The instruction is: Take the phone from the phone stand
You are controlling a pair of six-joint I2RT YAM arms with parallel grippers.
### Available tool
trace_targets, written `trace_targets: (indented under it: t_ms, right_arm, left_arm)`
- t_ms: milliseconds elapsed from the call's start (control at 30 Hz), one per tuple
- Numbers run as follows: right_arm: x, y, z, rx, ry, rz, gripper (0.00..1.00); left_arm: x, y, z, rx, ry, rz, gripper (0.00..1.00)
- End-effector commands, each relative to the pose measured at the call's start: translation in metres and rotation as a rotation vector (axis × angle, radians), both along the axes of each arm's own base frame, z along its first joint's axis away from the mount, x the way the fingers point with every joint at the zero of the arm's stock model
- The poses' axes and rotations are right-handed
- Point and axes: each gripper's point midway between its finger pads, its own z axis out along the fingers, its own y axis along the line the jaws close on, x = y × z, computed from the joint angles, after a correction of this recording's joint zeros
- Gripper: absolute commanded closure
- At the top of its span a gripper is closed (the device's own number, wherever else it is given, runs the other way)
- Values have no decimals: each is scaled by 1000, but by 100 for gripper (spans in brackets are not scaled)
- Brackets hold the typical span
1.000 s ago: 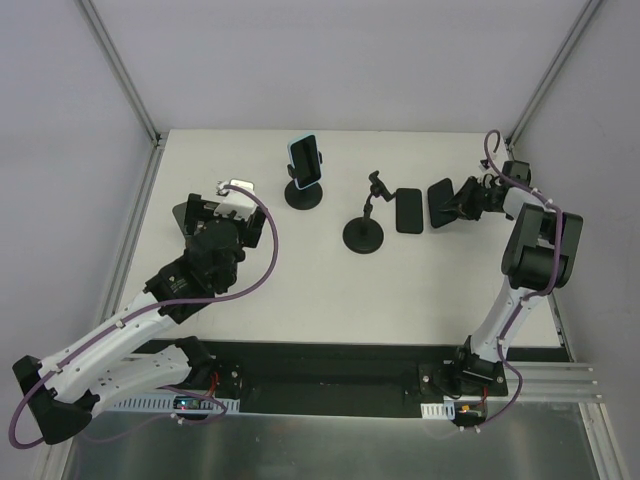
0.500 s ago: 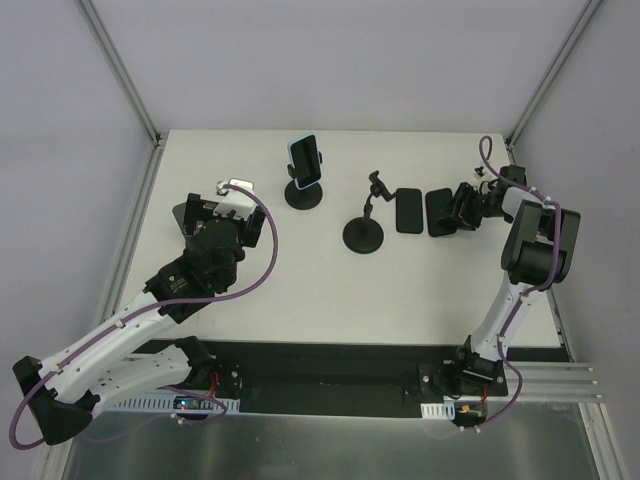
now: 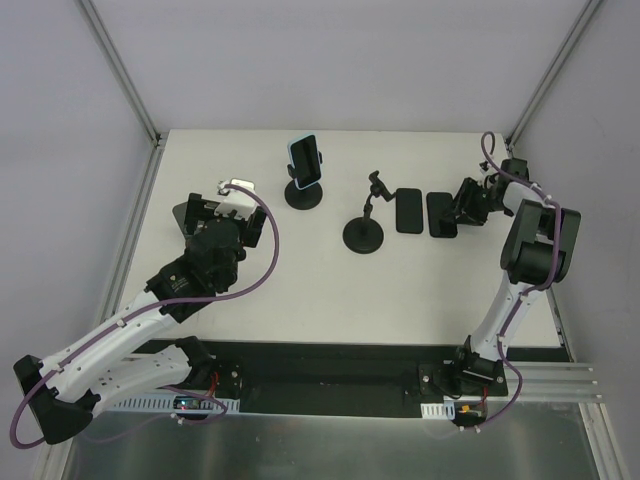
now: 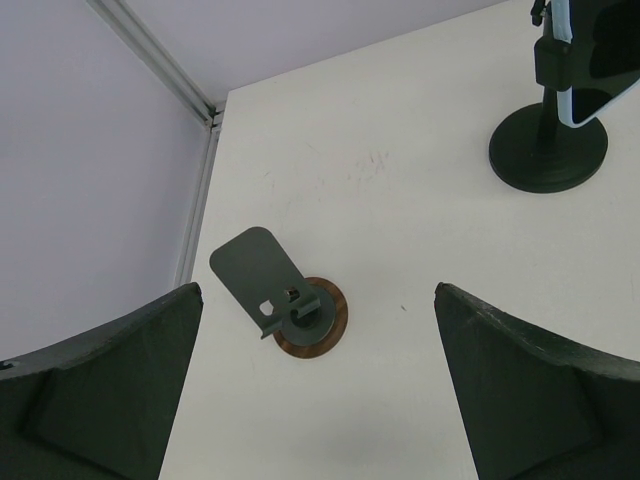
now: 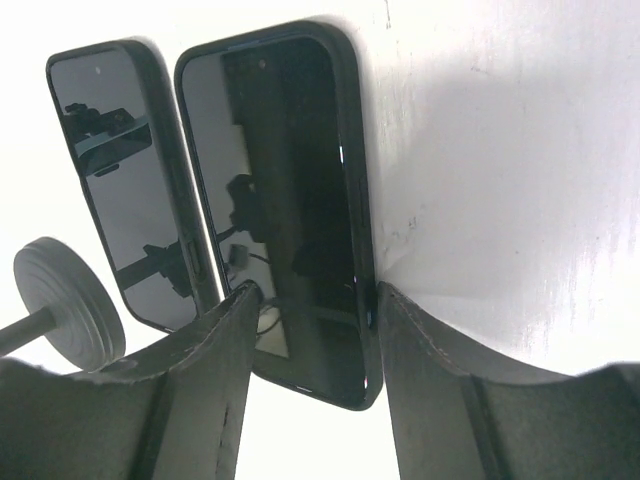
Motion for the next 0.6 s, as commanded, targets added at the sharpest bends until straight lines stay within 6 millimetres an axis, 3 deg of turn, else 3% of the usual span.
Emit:
trace_targets:
  t_ms: [0, 200, 333, 433, 467, 533, 567]
  right_arm:
    - [11, 0, 4, -45, 0, -5, 47]
    - [22, 12, 15, -49, -39, -7, 46]
    - [23, 3, 22, -106, -58, -68, 40]
    - [20, -3, 35, -146, -107, -115, 31]
    - [20, -3, 52, -150, -150, -124, 29]
    - [15, 5, 62, -133, -194, -115, 21]
    - [14, 9, 80, -130, -243, -110, 20]
  left_arm:
    - [3, 1, 4, -2, -18, 7, 1]
    - [3, 2, 4, 3, -18, 9, 1]
    - [3, 2, 4, 3, -18, 9, 1]
    - [3, 2, 5, 0, -21, 9, 1]
    - [3, 2, 5, -4, -21, 8, 1]
    - [3, 0, 5, -7, -19, -1, 1]
    - [3, 0, 5, -12, -19, -3, 1]
